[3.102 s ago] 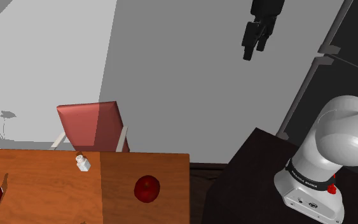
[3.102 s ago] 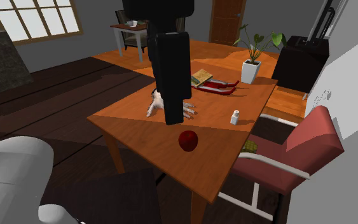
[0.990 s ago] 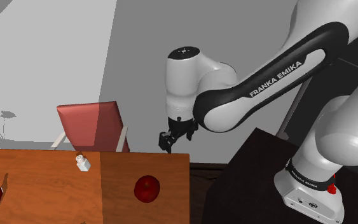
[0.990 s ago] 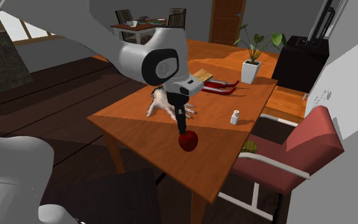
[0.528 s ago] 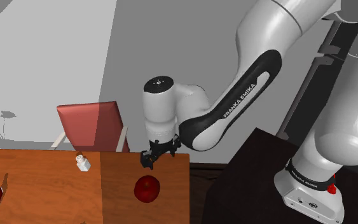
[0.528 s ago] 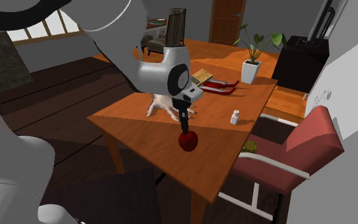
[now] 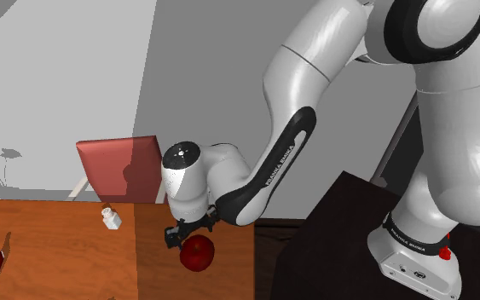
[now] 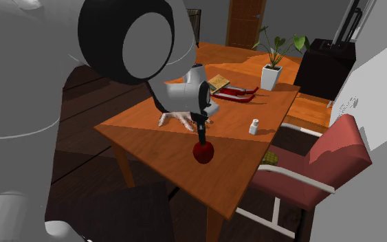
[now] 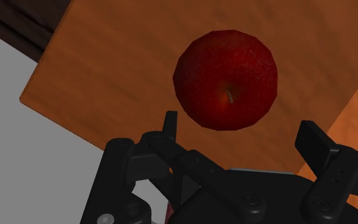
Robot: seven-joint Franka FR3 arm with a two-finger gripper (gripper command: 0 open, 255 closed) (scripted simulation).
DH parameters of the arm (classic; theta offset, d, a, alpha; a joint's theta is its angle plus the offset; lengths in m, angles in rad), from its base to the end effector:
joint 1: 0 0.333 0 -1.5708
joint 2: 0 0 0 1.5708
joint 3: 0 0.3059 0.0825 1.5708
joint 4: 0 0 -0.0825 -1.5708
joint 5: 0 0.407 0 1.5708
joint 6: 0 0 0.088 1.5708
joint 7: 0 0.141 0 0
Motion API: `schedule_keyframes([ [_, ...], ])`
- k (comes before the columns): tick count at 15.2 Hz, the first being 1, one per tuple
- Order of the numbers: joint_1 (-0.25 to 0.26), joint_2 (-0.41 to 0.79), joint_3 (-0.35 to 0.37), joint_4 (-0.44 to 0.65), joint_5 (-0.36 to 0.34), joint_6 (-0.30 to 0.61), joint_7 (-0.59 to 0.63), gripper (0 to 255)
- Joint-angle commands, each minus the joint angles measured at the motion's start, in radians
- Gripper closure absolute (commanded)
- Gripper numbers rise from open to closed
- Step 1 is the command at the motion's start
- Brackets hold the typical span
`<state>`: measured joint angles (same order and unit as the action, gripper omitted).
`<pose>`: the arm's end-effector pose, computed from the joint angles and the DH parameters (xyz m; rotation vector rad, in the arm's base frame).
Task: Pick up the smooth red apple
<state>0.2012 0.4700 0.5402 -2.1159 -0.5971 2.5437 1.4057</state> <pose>0.4313 0.4062 0.1608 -3.1055 0.3581 -0.2045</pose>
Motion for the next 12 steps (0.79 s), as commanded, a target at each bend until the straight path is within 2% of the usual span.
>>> schedule_keyframes([
  [1,0.023,0.034,-0.021,0.020,-0.028,0.011,0.025,0],
  [8,0.058,0.096,-0.068,0.035,-0.085,0.053,0.069,0],
  [9,0.056,0.095,-0.066,0.037,-0.083,0.051,0.066,255],
  [12,0.056,0.095,-0.066,0.038,-0.082,0.049,0.065,255],
])
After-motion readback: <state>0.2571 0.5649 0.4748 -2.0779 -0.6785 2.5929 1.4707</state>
